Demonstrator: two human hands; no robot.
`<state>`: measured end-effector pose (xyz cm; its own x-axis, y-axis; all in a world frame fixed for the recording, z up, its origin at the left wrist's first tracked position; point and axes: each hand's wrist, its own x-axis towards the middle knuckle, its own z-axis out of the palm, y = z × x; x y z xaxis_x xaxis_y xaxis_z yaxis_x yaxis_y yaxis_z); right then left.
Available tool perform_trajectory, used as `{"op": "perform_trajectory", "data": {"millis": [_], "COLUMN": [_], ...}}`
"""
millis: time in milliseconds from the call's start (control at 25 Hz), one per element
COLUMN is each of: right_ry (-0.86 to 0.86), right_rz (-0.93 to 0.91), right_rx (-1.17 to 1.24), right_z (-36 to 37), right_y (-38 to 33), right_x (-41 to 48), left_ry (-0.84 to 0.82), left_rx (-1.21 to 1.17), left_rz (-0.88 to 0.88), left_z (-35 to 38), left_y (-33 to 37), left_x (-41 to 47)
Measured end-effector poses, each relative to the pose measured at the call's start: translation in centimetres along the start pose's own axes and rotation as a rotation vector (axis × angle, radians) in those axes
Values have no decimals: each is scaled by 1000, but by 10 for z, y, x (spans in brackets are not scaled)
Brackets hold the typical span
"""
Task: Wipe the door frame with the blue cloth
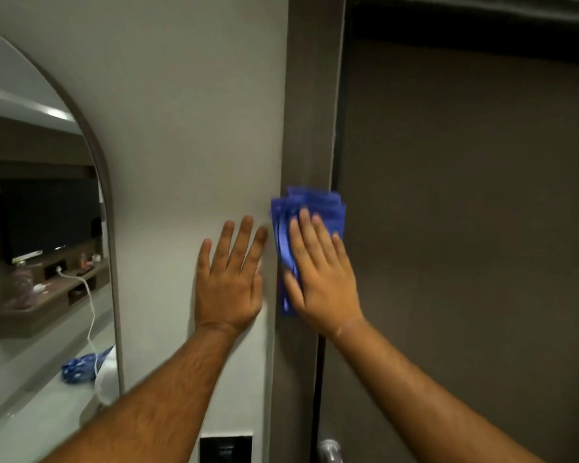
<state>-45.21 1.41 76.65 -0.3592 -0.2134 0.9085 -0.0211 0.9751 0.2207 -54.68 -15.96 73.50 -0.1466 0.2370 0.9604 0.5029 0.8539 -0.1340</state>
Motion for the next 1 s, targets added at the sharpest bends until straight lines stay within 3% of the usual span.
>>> {"op": "perform_trajectory", "data": {"millis": [280,480,640,800,1000], "right_ry": [92,113,117,64,-95], "right_rz": [-25,-26,-79,-185,-521], "right_rx": [19,-51,-22,-37,94], "right_z": [-81,-91,-61,-7,51], "right_y": [57,66,48,26,-8], "right_x": [220,245,169,16,-185], "left_ry": [13,-6,-13,-7,-8], "left_rx": [4,-18,4,-6,92], "left_rz": [-8,-20,-34,-56,-69], "left_z": [2,3,0,3,5], "left_y": [-2,-1,0,2,4], "left_x": [1,0,2,0,2]}}
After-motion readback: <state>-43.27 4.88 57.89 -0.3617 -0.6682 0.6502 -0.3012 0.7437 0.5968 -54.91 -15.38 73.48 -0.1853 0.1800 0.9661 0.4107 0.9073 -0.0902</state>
